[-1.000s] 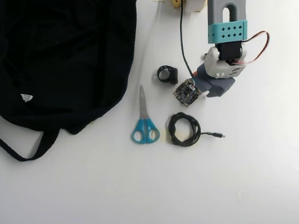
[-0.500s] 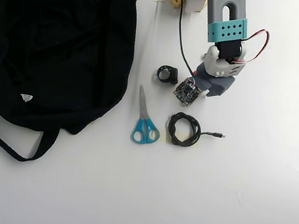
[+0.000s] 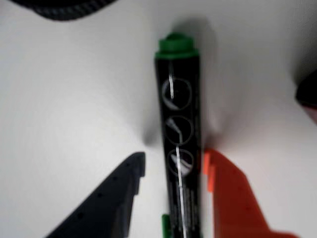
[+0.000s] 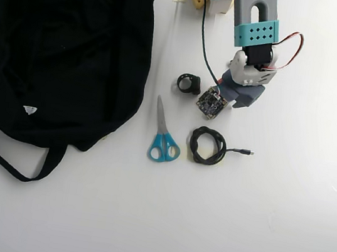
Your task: Put the green marker into the black bag
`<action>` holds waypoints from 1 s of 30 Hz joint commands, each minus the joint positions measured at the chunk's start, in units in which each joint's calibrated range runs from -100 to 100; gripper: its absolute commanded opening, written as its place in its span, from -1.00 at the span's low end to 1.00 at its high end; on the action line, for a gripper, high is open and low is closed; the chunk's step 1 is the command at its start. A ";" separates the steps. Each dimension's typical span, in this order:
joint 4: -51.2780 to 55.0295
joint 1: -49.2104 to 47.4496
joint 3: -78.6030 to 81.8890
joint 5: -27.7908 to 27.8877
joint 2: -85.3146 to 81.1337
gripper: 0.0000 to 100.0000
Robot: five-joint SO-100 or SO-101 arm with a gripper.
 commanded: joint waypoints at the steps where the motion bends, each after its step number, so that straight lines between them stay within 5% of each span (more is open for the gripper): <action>1: 0.89 0.25 3.94 0.00 1.78 -0.68; 9: 0.89 0.25 3.94 0.00 1.78 -0.87; 30: 0.89 0.25 3.58 0.00 1.28 -0.96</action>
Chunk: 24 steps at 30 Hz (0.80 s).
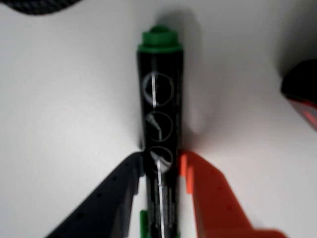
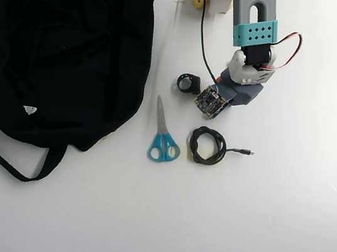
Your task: Put the green marker into the black bag
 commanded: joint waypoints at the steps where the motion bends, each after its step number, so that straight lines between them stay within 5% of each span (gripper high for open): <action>1: 0.03 0.03 2.71 0.05 0.87 -0.96; 13: 0.81 0.11 -1.34 0.15 0.37 -0.96; 24: 16.83 1.00 -13.47 2.30 0.37 -0.96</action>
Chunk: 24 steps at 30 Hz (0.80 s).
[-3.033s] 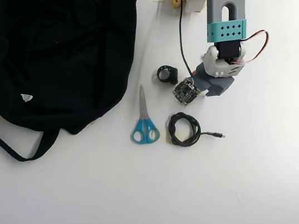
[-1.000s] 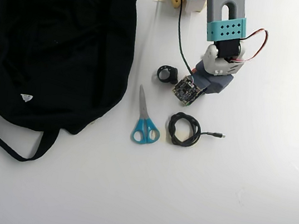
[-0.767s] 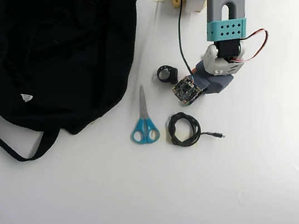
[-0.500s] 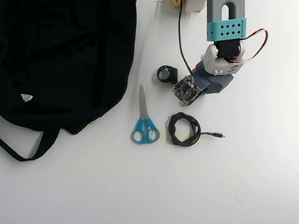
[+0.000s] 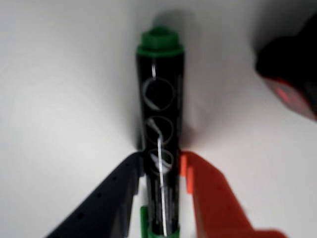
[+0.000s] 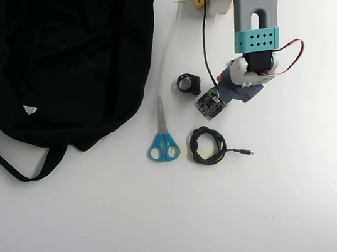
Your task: Put the green marker into the black bag
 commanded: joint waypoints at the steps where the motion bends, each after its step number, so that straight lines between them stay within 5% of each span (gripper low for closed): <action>1: 4.38 1.30 -3.94 1.54 -0.63 -0.96; 24: 8.86 1.53 -11.31 5.79 -9.92 -0.96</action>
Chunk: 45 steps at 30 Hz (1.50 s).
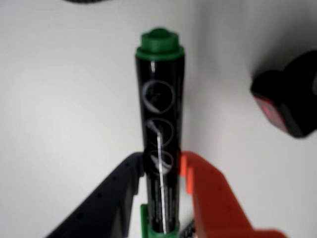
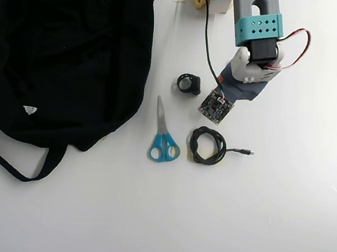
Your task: Put the green marker into the black bag
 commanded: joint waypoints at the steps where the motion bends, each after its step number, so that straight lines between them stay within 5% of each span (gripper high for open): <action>1: 1.13 0.06 -2.43 0.37 -4.69 -0.96; 22: 9.14 6.19 -2.43 10.49 -16.89 -0.96; 45: 12.15 33.19 -6.11 18.46 -16.97 -0.96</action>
